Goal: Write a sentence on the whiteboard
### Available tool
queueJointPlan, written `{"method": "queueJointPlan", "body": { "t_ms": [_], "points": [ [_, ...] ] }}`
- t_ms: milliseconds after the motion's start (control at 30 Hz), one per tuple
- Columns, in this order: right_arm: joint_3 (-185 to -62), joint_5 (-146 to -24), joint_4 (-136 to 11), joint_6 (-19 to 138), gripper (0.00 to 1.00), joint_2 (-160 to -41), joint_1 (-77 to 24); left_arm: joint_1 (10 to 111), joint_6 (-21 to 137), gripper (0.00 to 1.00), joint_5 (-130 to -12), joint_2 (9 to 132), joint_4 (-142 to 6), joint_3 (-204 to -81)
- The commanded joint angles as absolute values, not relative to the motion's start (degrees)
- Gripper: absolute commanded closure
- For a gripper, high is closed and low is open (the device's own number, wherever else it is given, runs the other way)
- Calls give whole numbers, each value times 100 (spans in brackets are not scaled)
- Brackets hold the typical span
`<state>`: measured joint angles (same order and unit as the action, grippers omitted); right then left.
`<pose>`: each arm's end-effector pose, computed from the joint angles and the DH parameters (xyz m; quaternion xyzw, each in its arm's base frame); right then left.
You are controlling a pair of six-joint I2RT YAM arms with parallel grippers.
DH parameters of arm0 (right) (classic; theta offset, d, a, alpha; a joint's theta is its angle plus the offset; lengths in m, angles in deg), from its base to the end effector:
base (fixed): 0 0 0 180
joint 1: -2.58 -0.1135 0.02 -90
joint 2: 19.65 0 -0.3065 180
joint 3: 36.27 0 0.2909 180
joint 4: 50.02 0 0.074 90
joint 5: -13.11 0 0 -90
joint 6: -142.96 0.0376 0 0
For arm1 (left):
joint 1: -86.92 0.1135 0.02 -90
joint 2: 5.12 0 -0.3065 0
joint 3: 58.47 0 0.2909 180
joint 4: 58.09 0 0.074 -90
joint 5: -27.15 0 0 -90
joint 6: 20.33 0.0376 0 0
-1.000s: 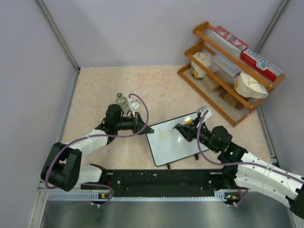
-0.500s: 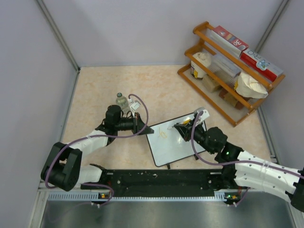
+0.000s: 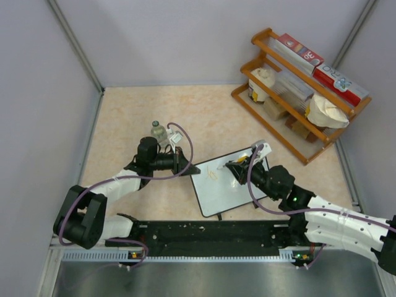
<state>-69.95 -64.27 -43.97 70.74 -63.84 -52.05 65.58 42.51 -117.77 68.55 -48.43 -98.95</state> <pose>0.1205 0.1556 0.2655 -0.1598 0.7158 0.3336 0.5923 0.2356 -0.1251 0.2102 0.2147 0.7541 -0.5514 0.2850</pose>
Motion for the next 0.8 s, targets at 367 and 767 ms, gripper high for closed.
{"method": "queueJointPlan", "body": {
  "t_ms": [367,767],
  "points": [
    [-6812,-6344,-4777,7300,100,-6096,-5279,6627,4980,100,-10926,7020,-5171,-9683],
    [-6873,-6371,-5041,7397,100,-5771,-5279,6627,4980,100,-10935,7046,-5163,-9683]
  ]
}}
